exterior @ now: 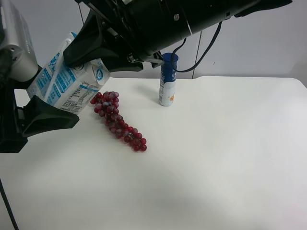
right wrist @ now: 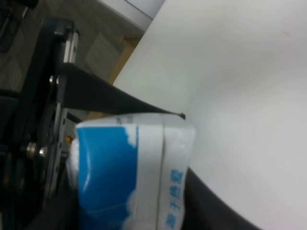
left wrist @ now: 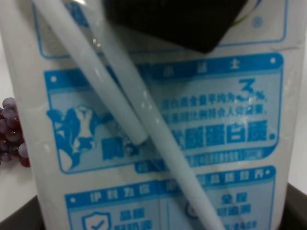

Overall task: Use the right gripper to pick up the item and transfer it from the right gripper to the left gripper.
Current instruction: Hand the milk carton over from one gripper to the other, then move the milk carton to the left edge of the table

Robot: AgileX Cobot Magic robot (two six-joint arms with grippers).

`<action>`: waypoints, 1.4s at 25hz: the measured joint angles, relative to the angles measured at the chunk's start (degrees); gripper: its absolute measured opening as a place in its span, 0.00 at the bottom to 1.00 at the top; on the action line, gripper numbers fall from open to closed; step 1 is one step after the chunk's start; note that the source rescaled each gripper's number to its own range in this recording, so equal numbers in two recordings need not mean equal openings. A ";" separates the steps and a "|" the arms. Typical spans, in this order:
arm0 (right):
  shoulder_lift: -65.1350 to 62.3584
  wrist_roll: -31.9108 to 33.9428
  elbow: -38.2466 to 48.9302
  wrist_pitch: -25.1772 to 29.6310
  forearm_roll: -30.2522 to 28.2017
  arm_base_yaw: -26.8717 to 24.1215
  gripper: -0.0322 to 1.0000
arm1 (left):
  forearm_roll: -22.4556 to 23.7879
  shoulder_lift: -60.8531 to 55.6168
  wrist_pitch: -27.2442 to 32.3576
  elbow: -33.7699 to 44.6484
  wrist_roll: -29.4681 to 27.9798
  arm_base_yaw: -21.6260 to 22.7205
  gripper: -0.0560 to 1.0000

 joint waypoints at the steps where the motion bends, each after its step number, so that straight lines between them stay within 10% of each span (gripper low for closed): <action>1: 0.00 0.00 0.00 0.00 0.00 0.00 0.03 | 0.00 0.00 0.00 0.00 0.00 0.00 0.10; 13: 0.00 0.00 0.00 0.00 0.00 0.00 0.08 | 0.00 0.00 -0.01 0.00 0.05 0.00 0.10; 18: 0.00 1.31 -0.39 0.06 0.92 0.00 0.78 | 0.14 0.00 0.52 0.00 0.17 0.00 0.09; 21: 0.00 1.35 -0.39 0.06 0.92 0.00 0.95 | 0.21 0.19 0.72 0.00 0.17 0.00 0.09; 35: -1.01 6.99 -0.39 3.98 -8.26 0.00 1.00 | 0.26 0.25 0.76 0.00 0.23 0.00 0.08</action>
